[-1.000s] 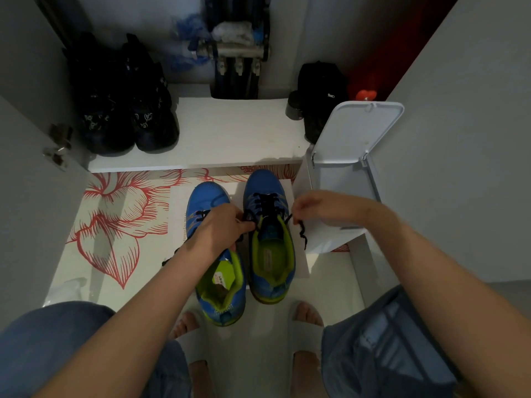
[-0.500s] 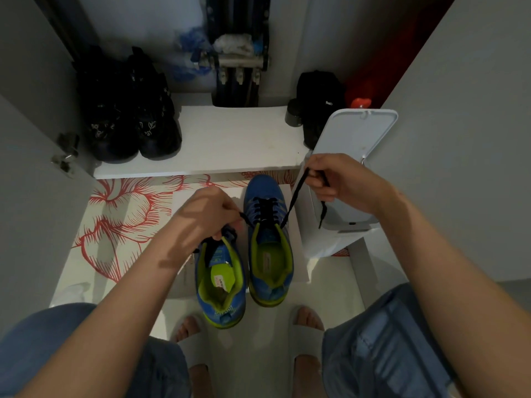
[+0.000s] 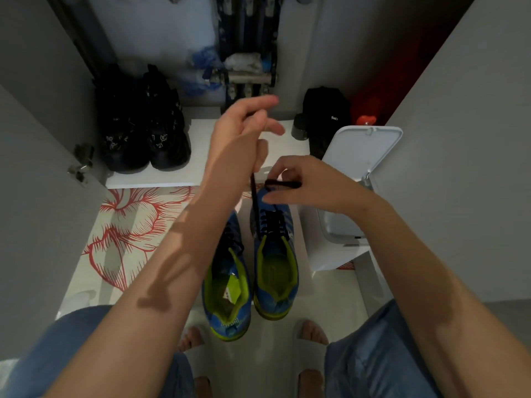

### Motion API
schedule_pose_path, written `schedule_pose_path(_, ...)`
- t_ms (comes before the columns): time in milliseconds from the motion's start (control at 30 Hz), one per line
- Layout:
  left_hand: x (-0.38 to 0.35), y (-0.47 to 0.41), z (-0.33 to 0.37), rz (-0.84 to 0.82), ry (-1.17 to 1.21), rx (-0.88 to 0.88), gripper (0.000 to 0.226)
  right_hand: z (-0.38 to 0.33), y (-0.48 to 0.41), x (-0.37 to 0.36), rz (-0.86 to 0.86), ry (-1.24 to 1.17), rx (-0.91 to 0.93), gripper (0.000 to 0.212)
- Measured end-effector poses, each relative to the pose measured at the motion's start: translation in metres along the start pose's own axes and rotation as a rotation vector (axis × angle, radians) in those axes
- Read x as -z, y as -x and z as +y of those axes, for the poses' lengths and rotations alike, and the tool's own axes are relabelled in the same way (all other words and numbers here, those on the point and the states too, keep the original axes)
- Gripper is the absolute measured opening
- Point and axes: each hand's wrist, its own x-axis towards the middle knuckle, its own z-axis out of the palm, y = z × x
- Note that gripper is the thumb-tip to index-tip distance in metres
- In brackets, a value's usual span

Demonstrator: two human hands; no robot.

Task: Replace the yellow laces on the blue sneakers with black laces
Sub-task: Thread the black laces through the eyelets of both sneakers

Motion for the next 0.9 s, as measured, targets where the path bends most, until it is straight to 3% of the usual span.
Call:
schedule_pose_path(100,-0.017,-0.005,-0.002,-0.063,0.164,0.001,0.028,-0.023,-0.005,-0.003,-0.034,0.095,0.086,0.024)
schedule_pose_path(167,-0.018,-0.007,-0.005,-0.080,0.226,0.011,0.028,-0.030,-0.004,0.000,-0.044,-0.033,0.091,0.015)
schedule_pose_path(333,-0.013,-0.006,-0.003,-0.045,0.212,-0.008,0.031,-0.031,0.000,0.003,-0.049,-0.150,0.106,0.025)
schedule_pose_path(467,0.010,-0.005,-0.021,0.081,0.016,0.225,0.035,-0.028,-0.004,0.011,0.056,-0.266,0.117,0.022)
schedule_pose_path(567,0.019,0.004,-0.037,-0.198,-0.397,0.494,0.036,-0.027,-0.009,0.019,0.163,-0.302,0.122,0.022)
schedule_pose_path(667,0.009,0.022,-0.062,-0.410,-0.599,0.467,0.031,-0.027,-0.015,0.022,0.235,-0.338,0.110,0.024)
schedule_pose_path(800,0.005,0.035,-0.103,-0.424,-0.583,0.537,0.046,-0.025,-0.017,0.020,0.290,-0.327,0.123,0.024)
schedule_pose_path(900,0.005,0.041,-0.120,-0.343,-0.637,0.461,0.035,-0.021,-0.020,0.019,0.359,-0.275,0.167,0.025)
